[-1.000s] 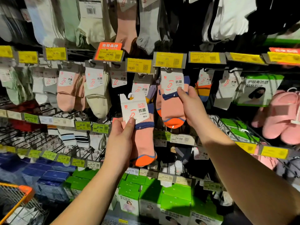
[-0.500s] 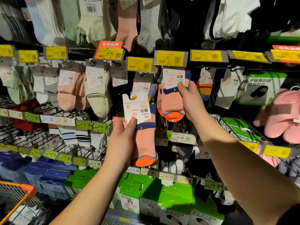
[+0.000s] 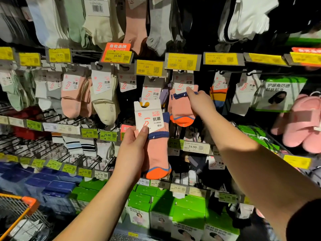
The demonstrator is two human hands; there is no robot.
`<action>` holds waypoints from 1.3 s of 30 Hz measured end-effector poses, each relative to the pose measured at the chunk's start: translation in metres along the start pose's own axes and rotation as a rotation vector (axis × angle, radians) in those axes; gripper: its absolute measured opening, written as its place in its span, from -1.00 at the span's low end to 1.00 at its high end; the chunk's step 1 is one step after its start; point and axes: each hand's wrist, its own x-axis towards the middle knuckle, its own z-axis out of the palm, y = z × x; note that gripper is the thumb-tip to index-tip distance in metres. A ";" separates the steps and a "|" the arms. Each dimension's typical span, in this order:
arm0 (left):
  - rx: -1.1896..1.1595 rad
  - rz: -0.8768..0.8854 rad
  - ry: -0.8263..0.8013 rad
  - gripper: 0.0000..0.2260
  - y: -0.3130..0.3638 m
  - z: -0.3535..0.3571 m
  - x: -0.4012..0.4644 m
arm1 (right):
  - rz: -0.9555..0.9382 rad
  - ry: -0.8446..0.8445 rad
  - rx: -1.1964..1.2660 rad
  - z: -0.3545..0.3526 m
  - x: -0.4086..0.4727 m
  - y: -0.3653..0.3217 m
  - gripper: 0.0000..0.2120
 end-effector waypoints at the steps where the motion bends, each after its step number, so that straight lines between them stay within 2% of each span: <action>1: 0.001 0.003 -0.002 -0.61 0.000 0.000 0.000 | -0.005 -0.009 -0.057 0.000 0.002 0.000 -0.34; 8: 0.008 -0.010 0.007 -0.64 0.001 0.001 -0.001 | -0.022 0.006 -0.246 0.003 0.010 0.001 -0.31; 13: 0.007 -0.026 0.014 -0.85 -0.004 0.004 0.001 | 0.012 0.018 -0.324 0.001 0.014 -0.003 -0.34; 18: -0.021 -0.031 -0.009 -0.85 -0.006 0.007 0.002 | -0.002 -0.008 -0.393 0.000 0.018 -0.001 -0.29; 21: -0.004 -0.027 -0.012 -0.72 -0.005 0.003 0.003 | -0.022 -0.017 -0.381 -0.003 0.016 0.008 -0.20; 24: -0.013 -0.016 -0.004 -0.78 -0.007 0.002 0.007 | 0.011 0.004 -0.232 -0.007 0.005 0.019 -0.24; 28: -0.026 0.001 0.001 -0.89 -0.011 0.004 0.010 | 0.006 0.034 0.086 -0.008 -0.032 0.034 -0.57; 30: -0.003 0.020 0.002 -0.89 -0.013 0.007 0.011 | -0.031 -0.039 0.251 -0.004 -0.061 0.038 -0.68; 34: 0.013 0.048 -0.020 -0.93 -0.015 0.016 0.014 | -0.032 -0.276 0.615 0.018 -0.118 0.043 -0.72; 36: 0.024 0.044 -0.034 -0.92 -0.016 0.019 0.016 | -0.040 -0.290 0.735 0.027 -0.138 0.049 -0.73; 39: 0.031 0.040 -0.071 -0.78 -0.018 0.025 0.019 | -0.087 -0.330 0.865 0.029 -0.153 0.052 -0.75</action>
